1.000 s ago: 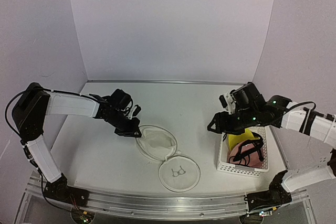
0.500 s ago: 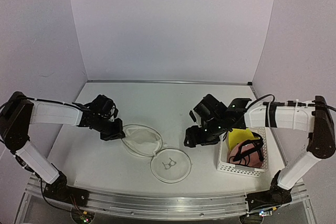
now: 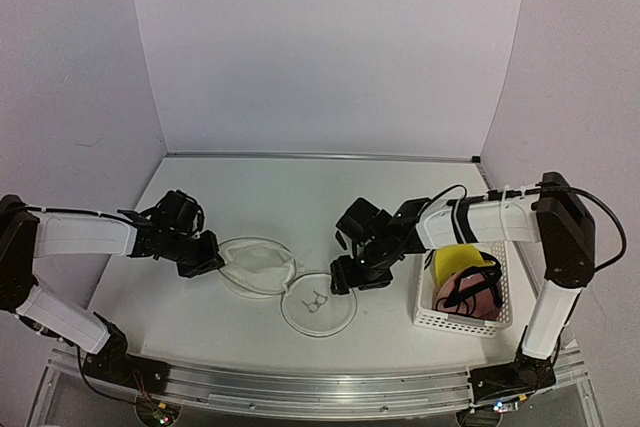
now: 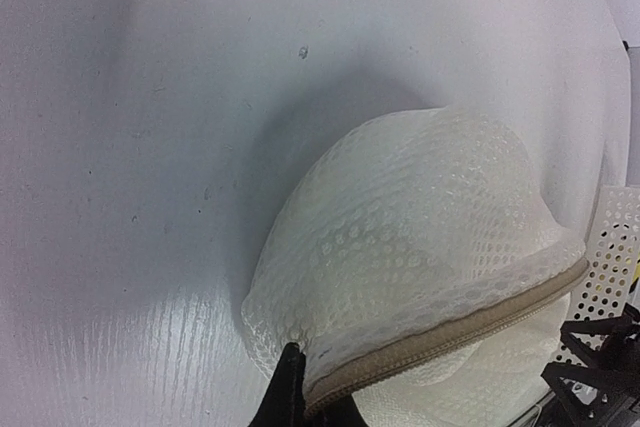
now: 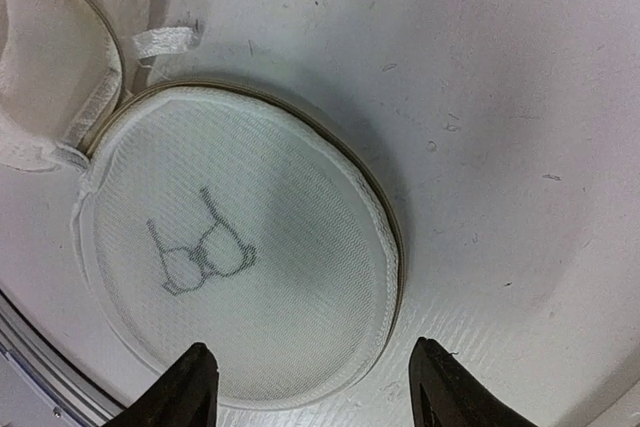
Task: Unzip the laundry bag and remove the bra
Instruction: Pick up the laundry bag from the center of the board.
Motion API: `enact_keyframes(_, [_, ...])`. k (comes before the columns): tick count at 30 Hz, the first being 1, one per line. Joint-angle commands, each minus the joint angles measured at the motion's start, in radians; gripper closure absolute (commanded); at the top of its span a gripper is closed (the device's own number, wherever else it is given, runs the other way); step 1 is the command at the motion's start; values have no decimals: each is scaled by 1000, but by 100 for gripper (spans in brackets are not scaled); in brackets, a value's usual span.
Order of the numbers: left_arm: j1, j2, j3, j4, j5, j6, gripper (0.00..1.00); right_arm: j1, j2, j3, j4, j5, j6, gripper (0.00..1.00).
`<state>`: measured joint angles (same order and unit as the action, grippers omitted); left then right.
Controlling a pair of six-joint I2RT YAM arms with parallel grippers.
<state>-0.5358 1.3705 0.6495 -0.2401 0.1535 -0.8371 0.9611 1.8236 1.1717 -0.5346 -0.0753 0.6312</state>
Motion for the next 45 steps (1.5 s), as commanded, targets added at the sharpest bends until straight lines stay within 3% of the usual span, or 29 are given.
enact_keyframes(1, [0, -27, -4, 46, 0, -16, 100, 5, 38, 40, 55, 1, 3, 34])
enact_keyframes(30, [-2, -8, -2, 68, 22, -23, 100, 4, 68, -85, 105, 75, 40, 55])
enact_keyframes(33, [-2, -10, -2, 68, 20, -25, 100, 5, 53, -105, 113, 97, 46, 61])
enact_keyframes(42, [-9, -2, 4, 69, 23, -25, 100, 3, 32, -118, 152, 85, 51, 100])
enact_keyframes(45, [-11, -4, 6, 68, 24, -23, 100, 4, 11, -113, 153, 93, 50, 100])
